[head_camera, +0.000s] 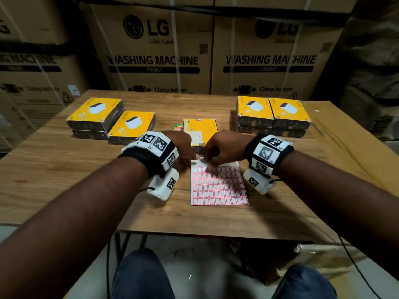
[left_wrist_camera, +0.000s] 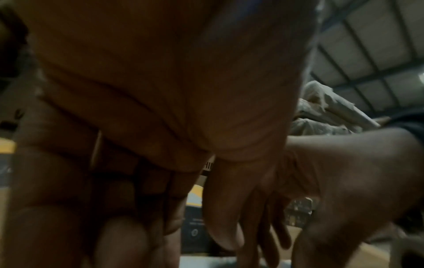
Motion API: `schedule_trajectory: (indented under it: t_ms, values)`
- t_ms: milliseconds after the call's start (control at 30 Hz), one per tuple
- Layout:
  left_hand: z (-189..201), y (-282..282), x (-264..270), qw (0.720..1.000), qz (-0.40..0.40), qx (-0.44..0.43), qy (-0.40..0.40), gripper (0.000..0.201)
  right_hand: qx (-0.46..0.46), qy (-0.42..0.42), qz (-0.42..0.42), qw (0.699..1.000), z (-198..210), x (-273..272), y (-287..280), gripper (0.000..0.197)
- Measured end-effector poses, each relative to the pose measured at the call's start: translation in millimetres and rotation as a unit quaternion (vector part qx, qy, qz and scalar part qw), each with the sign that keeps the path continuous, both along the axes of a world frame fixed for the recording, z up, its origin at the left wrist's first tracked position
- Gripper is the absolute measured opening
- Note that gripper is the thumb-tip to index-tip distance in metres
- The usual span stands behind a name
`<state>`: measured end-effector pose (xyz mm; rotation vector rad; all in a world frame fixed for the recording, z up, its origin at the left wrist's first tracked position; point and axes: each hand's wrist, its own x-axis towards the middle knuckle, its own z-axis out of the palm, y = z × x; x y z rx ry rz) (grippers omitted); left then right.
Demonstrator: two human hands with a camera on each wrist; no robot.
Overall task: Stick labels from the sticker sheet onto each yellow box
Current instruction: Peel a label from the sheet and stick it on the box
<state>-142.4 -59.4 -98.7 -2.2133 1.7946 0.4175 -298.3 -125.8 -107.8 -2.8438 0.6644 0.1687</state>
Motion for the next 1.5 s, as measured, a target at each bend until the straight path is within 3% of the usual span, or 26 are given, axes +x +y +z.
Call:
schedule_trajectory:
  t_ms: [133,300,667,867,1067,1500]
  values:
    - [-5,0,0,0.998,0.027,0.042,0.038,0.044,-0.021,-0.006,0.009,1.0,-13,6,8,0.036]
    - [-16,5,7,0.972,0.086,0.071,0.205,0.036,-0.021,-0.032,0.009,0.999,-17,9,13,0.027]
    - [-17,9,5,0.972,0.084,0.053,0.213,0.03,0.007,-0.019,0.011,1.0,-13,13,25,0.014]
    - [-14,11,4,0.973,0.087,0.057,0.205,0.026,0.004,-0.058,-0.008,0.998,-14,14,24,0.013]
    - [-23,10,8,0.979,0.069,0.006,0.192,0.007,0.005,-0.023,-0.029,0.999,-16,16,26,0.014]
    - [-18,14,6,0.982,0.072,0.03,0.17,0.027,0.032,-0.061,-0.017,0.997,-10,7,22,0.006]
